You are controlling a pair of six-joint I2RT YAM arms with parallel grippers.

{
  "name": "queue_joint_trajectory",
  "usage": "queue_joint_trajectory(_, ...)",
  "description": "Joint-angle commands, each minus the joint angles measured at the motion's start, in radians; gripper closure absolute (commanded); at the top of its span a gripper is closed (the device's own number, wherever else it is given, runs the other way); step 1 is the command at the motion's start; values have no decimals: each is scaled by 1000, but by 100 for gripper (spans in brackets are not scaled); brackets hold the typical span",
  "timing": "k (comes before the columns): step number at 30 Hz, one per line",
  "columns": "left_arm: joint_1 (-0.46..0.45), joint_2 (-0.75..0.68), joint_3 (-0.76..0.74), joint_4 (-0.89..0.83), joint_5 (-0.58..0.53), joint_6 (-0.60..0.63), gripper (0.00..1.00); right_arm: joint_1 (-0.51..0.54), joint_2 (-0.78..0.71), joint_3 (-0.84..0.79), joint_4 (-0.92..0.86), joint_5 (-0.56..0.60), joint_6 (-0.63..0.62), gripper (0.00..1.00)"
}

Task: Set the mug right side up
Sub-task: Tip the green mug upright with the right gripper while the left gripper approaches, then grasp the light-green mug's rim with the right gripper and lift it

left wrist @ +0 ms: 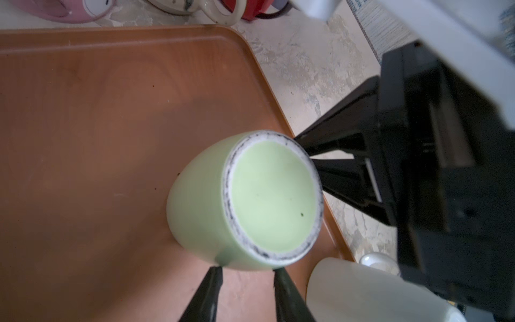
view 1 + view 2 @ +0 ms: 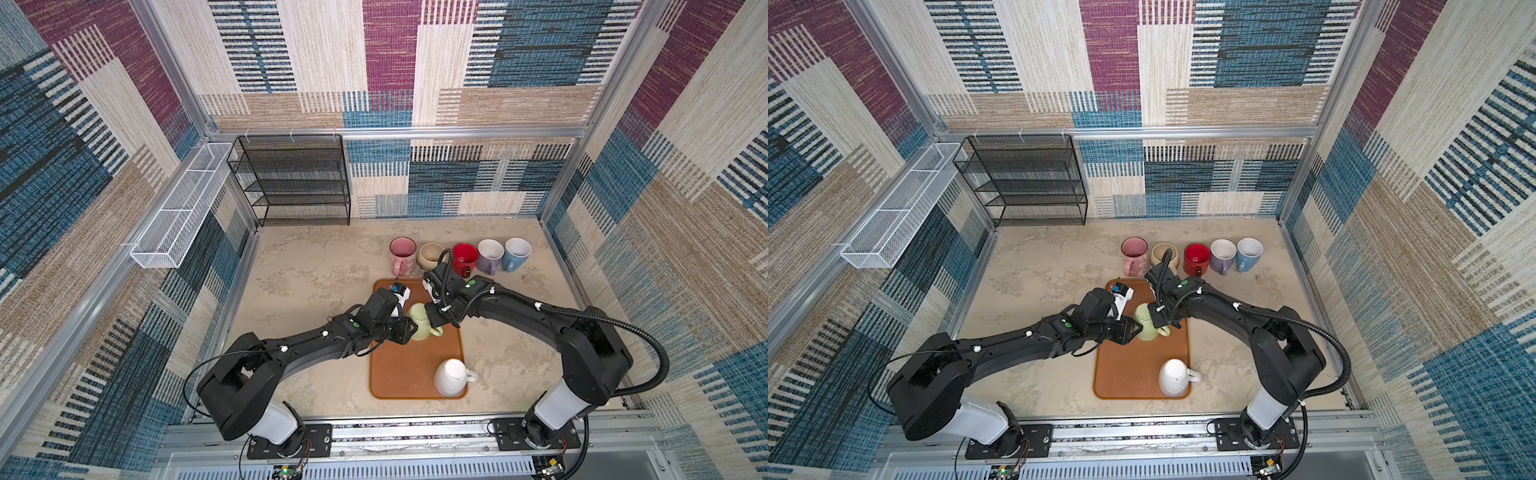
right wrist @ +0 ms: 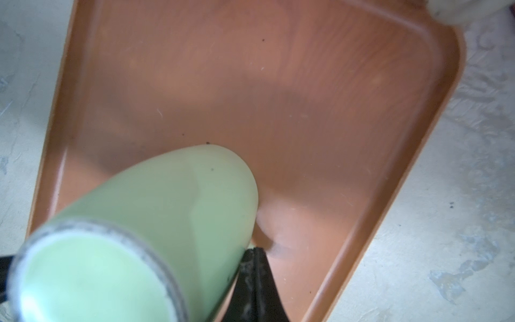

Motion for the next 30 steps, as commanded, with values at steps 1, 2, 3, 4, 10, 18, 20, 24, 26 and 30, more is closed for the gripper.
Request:
queue_joint_trajectory(1, 28, 17, 10, 56, 38, 8, 64, -14, -13, -4, 22, -15, 0, 100)
queue_joint_trajectory(2, 36, 20, 13, 61, 44, 5, 64, -15, -14, -4, 23, -15, -1, 100)
queue_joint_trajectory(3, 41, 23, 14, 61, 47, 5, 64, -17, -16, -6, 24, -16, -3, 100)
queue_joint_trajectory(4, 46, 23, 16, 57, 48, 6, 64, -19, -18, -8, 24, -17, -3, 100)
queue_joint_trajectory(10, 50, -16, 8, 31, 47, 2, 62, -32, -52, -12, 12, 3, -6, 100)
queue_joint_trajectory(18, 50, -140, -15, -58, 28, -4, 54, -38, -166, -33, -20, 52, -24, 82)
queue_joint_trajectory(20, 50, -186, -29, -81, 11, -3, 51, -38, -204, -47, -23, 53, -40, 78)
queue_joint_trajectory(24, 50, -283, -66, -116, -29, 1, 45, -32, -279, -80, -11, 15, -82, 64)
queue_joint_trajectory(26, 50, -318, -80, -137, -37, 2, 44, -20, -297, -95, -10, 0, -109, 56)
queue_joint_trajectory(30, 50, -376, -113, -169, -52, 0, 41, 14, -289, -110, -10, 4, -148, 51)
